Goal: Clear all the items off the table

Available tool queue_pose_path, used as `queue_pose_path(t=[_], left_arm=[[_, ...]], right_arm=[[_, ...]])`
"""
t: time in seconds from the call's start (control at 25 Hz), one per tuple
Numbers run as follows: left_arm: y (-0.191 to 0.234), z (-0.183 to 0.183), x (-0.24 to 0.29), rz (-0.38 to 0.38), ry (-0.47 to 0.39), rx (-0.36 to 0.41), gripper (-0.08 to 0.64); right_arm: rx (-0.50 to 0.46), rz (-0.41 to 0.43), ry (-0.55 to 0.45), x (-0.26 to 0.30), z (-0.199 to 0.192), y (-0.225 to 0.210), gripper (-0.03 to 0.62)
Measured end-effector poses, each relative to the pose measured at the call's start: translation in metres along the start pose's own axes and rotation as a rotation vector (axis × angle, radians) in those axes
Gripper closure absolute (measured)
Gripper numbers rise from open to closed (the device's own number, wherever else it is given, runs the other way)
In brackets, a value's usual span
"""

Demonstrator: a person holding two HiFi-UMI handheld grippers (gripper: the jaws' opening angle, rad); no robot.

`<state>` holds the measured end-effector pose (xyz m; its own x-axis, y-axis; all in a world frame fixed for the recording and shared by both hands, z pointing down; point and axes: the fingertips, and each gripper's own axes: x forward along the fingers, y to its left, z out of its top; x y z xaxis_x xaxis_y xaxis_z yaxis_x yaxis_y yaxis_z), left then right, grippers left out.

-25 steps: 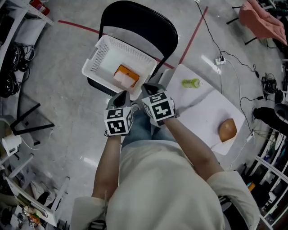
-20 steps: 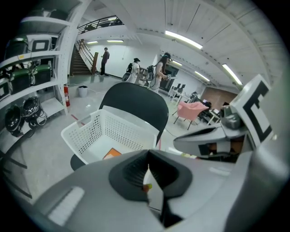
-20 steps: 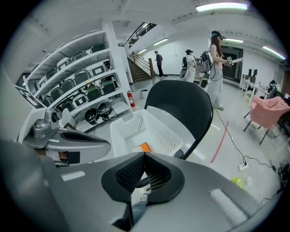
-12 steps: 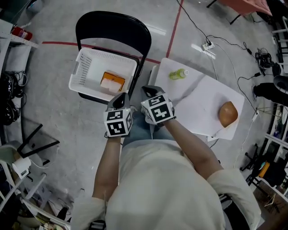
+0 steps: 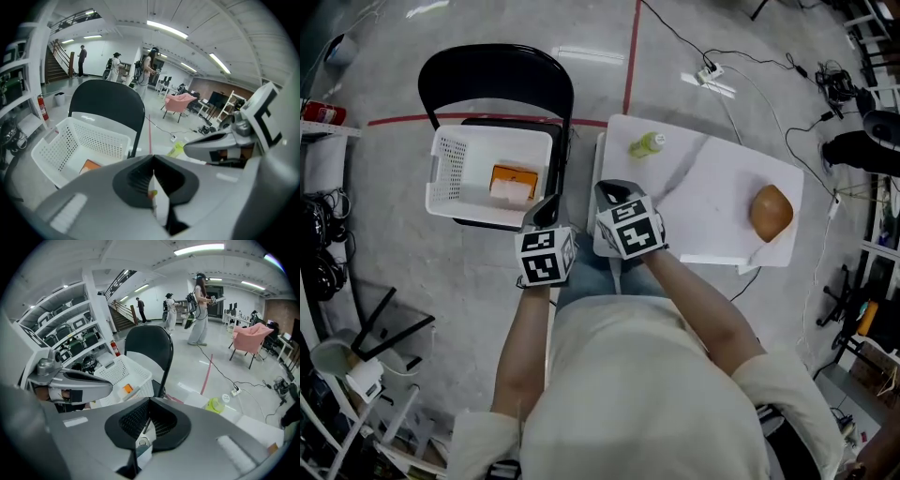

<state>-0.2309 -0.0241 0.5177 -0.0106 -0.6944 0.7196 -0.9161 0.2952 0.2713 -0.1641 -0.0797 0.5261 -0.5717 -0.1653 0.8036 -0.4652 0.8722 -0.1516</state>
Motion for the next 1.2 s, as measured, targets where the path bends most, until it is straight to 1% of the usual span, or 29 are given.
queue_pose_path(t=[0.28, 0.76, 1.04, 1.2], left_arm=[[-0.028, 0.001, 0.017, -0.033, 0.029, 0.041, 0.552], [-0.071, -0.022, 0.043, -0.08, 0.09, 0.074, 0.552], [-0.082, -0.028, 0.064, -0.09, 0.11, 0.084, 0.552], [-0.085, -0.033, 0.073, -0.089, 0.122, 0.081, 0.551]], right_arm=[[0.055, -0.031, -0.004, -0.011, -0.015, -0.031, 0.594], [0.142, -0.084, 0.011, -0.025, -0.058, -0.077, 0.594], [0.198, -0.099, 0.016, -0.016, -0.073, -0.102, 0.592], [0.227, -0.107, 0.014, -0.009, -0.082, -0.116, 0.58]])
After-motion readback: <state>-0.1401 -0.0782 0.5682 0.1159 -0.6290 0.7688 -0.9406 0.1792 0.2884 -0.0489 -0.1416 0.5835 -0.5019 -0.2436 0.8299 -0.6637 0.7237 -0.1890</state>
